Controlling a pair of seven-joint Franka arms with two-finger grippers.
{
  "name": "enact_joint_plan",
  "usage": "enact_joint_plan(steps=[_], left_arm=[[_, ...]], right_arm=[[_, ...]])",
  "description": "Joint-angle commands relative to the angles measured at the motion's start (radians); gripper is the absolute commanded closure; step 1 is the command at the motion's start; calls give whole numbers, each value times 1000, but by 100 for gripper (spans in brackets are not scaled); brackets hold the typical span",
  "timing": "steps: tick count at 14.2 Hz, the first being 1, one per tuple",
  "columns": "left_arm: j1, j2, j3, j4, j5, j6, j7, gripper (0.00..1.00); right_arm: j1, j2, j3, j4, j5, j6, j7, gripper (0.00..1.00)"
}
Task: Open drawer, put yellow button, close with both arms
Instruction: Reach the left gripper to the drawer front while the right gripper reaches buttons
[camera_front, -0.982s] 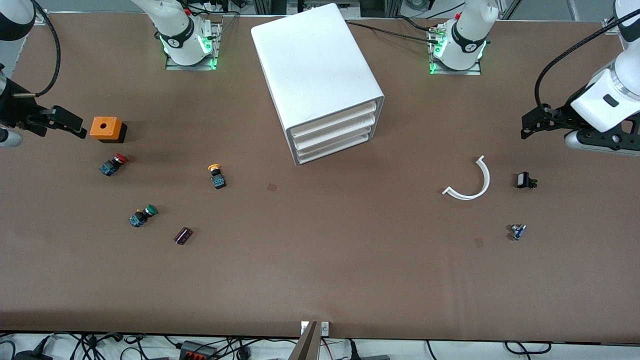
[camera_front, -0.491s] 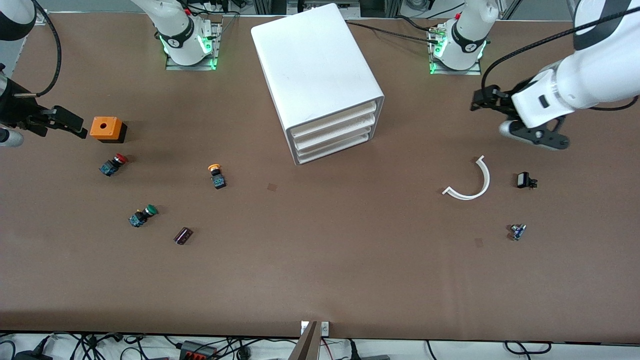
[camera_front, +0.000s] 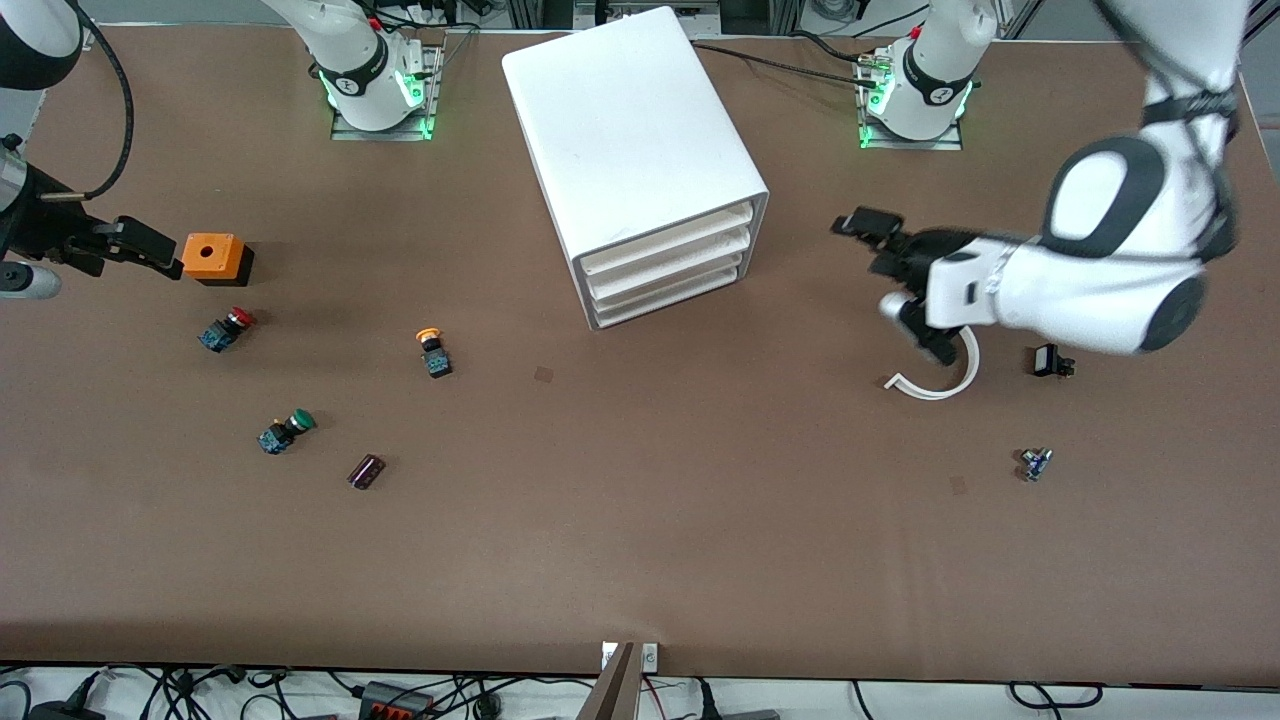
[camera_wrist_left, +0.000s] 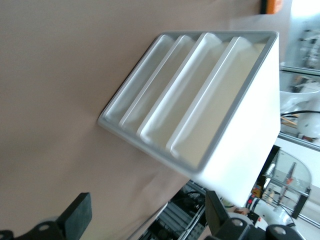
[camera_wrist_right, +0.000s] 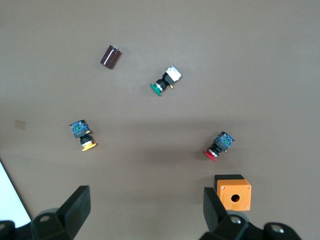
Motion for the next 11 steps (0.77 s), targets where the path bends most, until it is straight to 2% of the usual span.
enact_joint_plan(steps=[1, 4, 6, 7, 9, 11], left_arm=[[-26, 47, -82, 20, -57, 113, 33, 0], [-31, 73, -118, -42, -146, 162, 39, 0], [-45, 92, -135, -58, -150, 232, 62, 0], [-46, 89, -136, -82, -151, 256, 80, 0], [-42, 87, -141, -119, -165, 266, 169, 12], [-42, 78, -141, -183, -240, 267, 212, 21]], right_arm=[[38, 43, 7, -1, 13, 8, -7, 0], [90, 138, 10, 11, 30, 31, -7, 0], [109, 196, 15, 11, 94, 67, -7, 0], [133, 230, 16, 11, 96, 92, -8, 0], [181, 285, 16, 10, 98, 147, -8, 0], [205, 336, 15, 8, 98, 199, -7, 0]])
